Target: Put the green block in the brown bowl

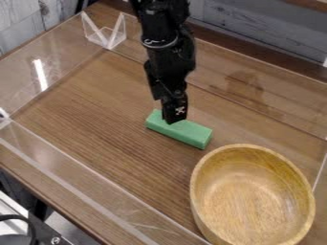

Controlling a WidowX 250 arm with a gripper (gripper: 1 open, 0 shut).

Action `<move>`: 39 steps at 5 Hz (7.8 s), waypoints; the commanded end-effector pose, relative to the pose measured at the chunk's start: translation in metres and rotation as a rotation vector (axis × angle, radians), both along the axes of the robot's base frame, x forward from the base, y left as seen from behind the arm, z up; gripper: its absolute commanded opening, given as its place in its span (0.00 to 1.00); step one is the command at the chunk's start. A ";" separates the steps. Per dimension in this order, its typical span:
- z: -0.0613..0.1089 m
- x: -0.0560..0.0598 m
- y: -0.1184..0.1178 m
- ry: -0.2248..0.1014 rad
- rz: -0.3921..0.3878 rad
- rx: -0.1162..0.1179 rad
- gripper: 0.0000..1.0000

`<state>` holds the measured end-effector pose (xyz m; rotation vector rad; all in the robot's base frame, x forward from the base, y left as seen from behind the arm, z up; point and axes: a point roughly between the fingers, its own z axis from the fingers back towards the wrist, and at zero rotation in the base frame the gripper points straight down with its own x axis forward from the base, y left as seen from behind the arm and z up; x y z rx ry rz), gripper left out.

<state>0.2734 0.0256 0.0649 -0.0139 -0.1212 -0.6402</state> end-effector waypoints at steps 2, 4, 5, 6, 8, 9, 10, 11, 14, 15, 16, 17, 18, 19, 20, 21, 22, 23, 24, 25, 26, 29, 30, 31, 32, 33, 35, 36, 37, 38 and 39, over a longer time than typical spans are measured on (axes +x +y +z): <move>-0.013 0.008 -0.006 -0.033 -0.088 0.009 1.00; -0.032 0.012 -0.013 -0.014 -0.140 0.018 1.00; -0.039 0.015 -0.014 -0.004 -0.153 0.021 1.00; -0.046 0.016 -0.016 0.008 -0.164 0.022 1.00; -0.040 0.016 -0.019 0.041 -0.165 0.017 0.00; -0.038 0.011 -0.019 0.081 -0.147 0.018 0.00; -0.037 0.006 -0.020 0.121 -0.129 0.023 0.00; -0.036 0.003 -0.020 0.150 -0.111 0.022 0.00; -0.027 -0.004 -0.022 0.214 -0.025 0.007 0.00; -0.020 -0.005 -0.022 0.229 0.013 0.001 0.00; -0.014 -0.004 -0.023 0.240 0.048 -0.005 0.00; -0.009 -0.003 -0.025 0.245 0.071 -0.008 0.00; -0.006 -0.002 -0.026 0.249 0.080 -0.011 0.00; -0.003 0.000 -0.028 0.247 0.082 -0.014 0.00; 0.001 0.001 -0.030 0.241 0.085 -0.015 0.00; 0.006 0.002 -0.032 0.232 0.083 -0.015 0.00; 0.026 0.016 -0.039 0.205 0.138 -0.013 0.00; 0.041 0.046 -0.050 0.160 0.159 -0.002 0.00; 0.055 0.083 -0.061 0.115 0.163 0.008 0.00; 0.063 0.100 -0.068 0.074 0.167 0.009 0.00; 0.064 0.100 -0.072 0.051 0.169 0.010 0.00; 0.063 0.097 -0.080 -0.019 0.182 0.014 0.00; 0.066 0.096 -0.081 -0.049 0.187 0.016 0.00; 0.069 0.097 -0.083 -0.079 0.188 0.019 0.00; 0.069 0.096 -0.082 -0.102 0.192 0.020 0.00; 0.071 0.097 -0.081 -0.128 0.195 0.023 0.00; 0.071 0.095 -0.078 -0.174 0.198 0.028 0.00; 0.071 0.096 -0.078 -0.197 0.197 0.029 0.00; 0.071 0.095 -0.077 -0.218 0.197 0.031 0.00; 0.069 0.097 -0.077 -0.237 0.192 0.032 0.00; 0.067 0.096 -0.078 -0.256 0.188 0.033 0.00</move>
